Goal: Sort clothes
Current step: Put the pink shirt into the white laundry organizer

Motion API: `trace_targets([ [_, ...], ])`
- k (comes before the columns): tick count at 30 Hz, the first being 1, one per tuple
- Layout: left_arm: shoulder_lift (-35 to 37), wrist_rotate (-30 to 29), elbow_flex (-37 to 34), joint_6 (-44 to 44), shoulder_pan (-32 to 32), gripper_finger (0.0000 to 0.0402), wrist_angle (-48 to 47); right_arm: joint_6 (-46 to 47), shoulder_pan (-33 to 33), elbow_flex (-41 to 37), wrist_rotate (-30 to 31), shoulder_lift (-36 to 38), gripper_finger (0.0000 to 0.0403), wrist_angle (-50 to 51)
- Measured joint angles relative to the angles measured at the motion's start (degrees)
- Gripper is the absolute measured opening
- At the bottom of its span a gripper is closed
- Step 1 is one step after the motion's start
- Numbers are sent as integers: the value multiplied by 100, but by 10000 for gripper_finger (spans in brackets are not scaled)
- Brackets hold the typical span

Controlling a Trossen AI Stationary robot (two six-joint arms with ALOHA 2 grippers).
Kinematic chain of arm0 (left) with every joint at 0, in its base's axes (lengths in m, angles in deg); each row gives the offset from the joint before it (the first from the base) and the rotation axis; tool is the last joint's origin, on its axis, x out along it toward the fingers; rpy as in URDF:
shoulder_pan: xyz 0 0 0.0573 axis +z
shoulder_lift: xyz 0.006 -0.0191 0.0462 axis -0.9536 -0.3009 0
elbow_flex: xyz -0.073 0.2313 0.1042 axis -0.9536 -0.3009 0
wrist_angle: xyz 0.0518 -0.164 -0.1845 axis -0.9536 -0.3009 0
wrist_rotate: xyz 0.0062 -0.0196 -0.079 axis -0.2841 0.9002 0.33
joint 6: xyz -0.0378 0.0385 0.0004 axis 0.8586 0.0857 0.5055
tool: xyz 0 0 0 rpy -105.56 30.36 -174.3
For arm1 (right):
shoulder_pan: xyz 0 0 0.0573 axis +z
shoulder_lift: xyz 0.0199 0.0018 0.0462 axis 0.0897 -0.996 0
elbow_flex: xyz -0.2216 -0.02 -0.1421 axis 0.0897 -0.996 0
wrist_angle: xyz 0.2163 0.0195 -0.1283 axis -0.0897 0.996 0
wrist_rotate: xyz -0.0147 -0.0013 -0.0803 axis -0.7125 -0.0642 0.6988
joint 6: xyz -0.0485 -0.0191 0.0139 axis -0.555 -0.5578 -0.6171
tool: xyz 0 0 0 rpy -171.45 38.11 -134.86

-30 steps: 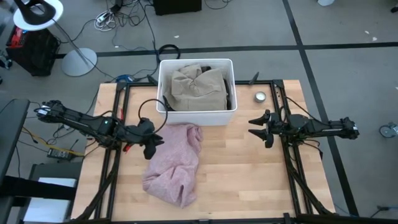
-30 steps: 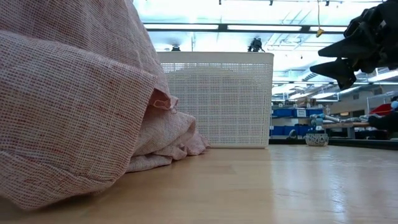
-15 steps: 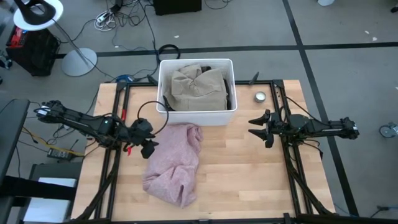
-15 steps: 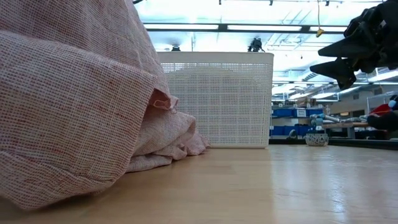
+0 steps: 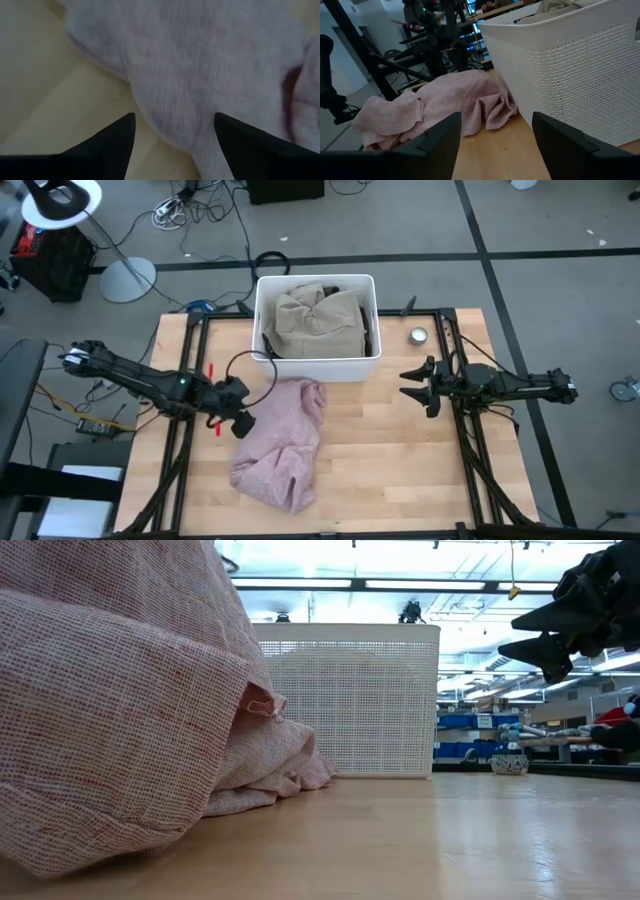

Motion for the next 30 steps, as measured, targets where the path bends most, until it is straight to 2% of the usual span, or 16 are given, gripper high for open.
trace_targets([
  [3, -243, 276, -79, -10, -24, 275, 283, -1, 0, 2, -1, 1, 245, -43],
  [9, -676, 745, -870, 308, -21, 266, 2422, -1, 0, 2, -1, 0, 246, -75],
  [12, -1052, 913, -1183, 587, -20, 262, 3198, 0, 0, 2, 0, 0, 246, -74],
  [16, -1804, 1135, -1221, 623, -20, 254, 3534, 0, 0, 2, 0, 0, 245, -74],
  [20, -2619, 1343, -873, 679, -20, 233, 3803, 0, 0, 2, -1, 0, 246, -72],
  [23, -3145, 1391, -413, 789, -20, 180, 3873, 0, 0, 2, -2, 0, 247, -72],
  [28, -3641, 1347, 559, 388, -52, 28, 3898, -2, 0, 4, 0, 0, 245, -71],
  [30, -3718, 1338, 1046, 66, -52, 15, 3997, -1, 0, 4, 0, 0, 245, -70],
])
